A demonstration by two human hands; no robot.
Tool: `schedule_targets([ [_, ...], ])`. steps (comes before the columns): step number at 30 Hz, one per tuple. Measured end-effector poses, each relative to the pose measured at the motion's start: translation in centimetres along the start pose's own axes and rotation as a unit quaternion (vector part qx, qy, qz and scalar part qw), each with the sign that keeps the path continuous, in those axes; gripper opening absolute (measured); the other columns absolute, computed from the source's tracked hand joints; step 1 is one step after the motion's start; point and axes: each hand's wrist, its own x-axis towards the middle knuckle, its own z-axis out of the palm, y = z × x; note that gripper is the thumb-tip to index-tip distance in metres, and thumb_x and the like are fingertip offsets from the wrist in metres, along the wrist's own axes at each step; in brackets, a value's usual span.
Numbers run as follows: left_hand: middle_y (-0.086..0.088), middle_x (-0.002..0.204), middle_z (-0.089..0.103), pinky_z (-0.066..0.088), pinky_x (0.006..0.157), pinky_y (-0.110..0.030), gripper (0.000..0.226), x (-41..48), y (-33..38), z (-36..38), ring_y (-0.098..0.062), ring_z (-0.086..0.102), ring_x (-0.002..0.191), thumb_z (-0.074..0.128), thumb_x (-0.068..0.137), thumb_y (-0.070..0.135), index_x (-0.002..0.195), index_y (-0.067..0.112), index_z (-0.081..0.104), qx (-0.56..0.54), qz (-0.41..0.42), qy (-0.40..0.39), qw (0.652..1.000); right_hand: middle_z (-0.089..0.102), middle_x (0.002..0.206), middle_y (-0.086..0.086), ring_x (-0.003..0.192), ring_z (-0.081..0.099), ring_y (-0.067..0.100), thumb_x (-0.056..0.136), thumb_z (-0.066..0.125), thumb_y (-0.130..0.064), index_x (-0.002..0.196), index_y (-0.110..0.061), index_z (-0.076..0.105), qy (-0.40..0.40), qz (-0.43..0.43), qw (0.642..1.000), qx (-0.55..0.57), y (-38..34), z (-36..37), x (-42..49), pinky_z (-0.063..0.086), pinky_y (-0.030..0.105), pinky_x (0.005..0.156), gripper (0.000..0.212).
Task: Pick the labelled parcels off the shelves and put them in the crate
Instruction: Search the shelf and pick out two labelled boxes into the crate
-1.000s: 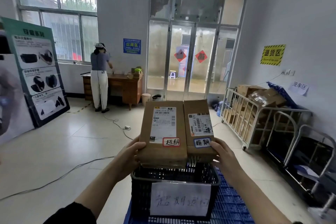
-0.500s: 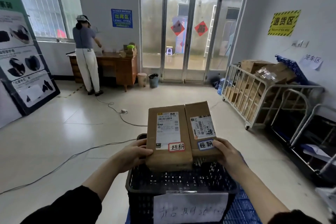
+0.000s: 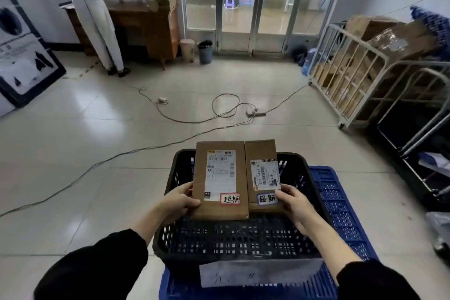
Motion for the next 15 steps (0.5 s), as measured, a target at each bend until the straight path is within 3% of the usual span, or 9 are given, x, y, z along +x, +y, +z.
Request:
schedule_targets([
  [3, -0.006, 0.117, 0.060, 0.050, 0.082, -0.029, 0.062, 3.5, -1.8, -0.1, -0.021, 0.058, 0.105, 0.041, 0.087, -0.019, 0.141, 0.012, 0.037, -0.007, -0.044, 0.017, 0.999, 0.064, 0.108, 0.011, 0.099, 0.062, 0.027, 0.090, 0.056, -0.008, 0.113, -0.012, 0.052, -0.007, 0.040, 0.999, -0.020, 1.6, -0.8, 3.9, 0.051, 0.037, 0.083, 0.023],
  [5, -0.007, 0.118, 0.060, 0.050, 0.085, -0.032, 0.062, 5.7, -3.1, 0.0, -0.023, 0.058, 0.109, 0.040, 0.087, -0.019, 0.141, 0.013, 0.038, -0.009, -0.072, 0.027, 0.997, 0.064, 0.106, 0.010, 0.095, 0.063, 0.025, 0.090, 0.055, -0.008, 0.106, -0.014, 0.054, -0.013, 0.072, 0.997, -0.028, 3.0, -1.2, 6.2, 0.051, 0.033, 0.075, 0.017],
  [7, -0.005, 0.112, 0.062, 0.050, 0.078, -0.029, 0.058, 7.5, -4.4, 0.2, -0.019, 0.060, 0.102, 0.038, 0.087, -0.020, 0.136, 0.012, 0.041, -0.009, -0.097, 0.042, 0.994, 0.065, 0.104, 0.009, 0.091, 0.063, 0.023, 0.091, 0.054, -0.006, 0.104, -0.014, 0.055, -0.016, 0.104, 0.994, -0.030, 4.7, -1.6, 8.4, 0.049, 0.029, 0.068, 0.015],
  [11, -0.005, 0.099, 0.064, 0.048, 0.068, -0.027, 0.054, 10.6, -7.4, 0.2, -0.017, 0.061, 0.091, 0.034, 0.086, -0.022, 0.129, 0.010, 0.044, -0.019, -0.151, 0.082, 0.985, 0.064, 0.110, 0.015, 0.094, 0.064, 0.027, 0.090, 0.054, -0.003, 0.114, -0.007, 0.051, -0.021, 0.164, 0.986, -0.032, 8.8, -1.9, 12.5, 0.053, 0.031, 0.070, 0.024],
  [15, -0.008, 0.096, 0.066, 0.049, 0.067, -0.028, 0.051, 13.0, -9.3, -0.7, -0.020, 0.062, 0.087, 0.031, 0.085, -0.024, 0.116, 0.013, 0.047, -0.033, -0.180, 0.118, 0.976, 0.066, 0.096, 0.012, 0.086, 0.064, 0.024, 0.090, 0.053, -0.001, 0.100, -0.010, 0.053, -0.025, 0.200, 0.979, -0.030, 11.7, -1.0, 16.0, 0.052, 0.030, 0.069, 0.014],
])
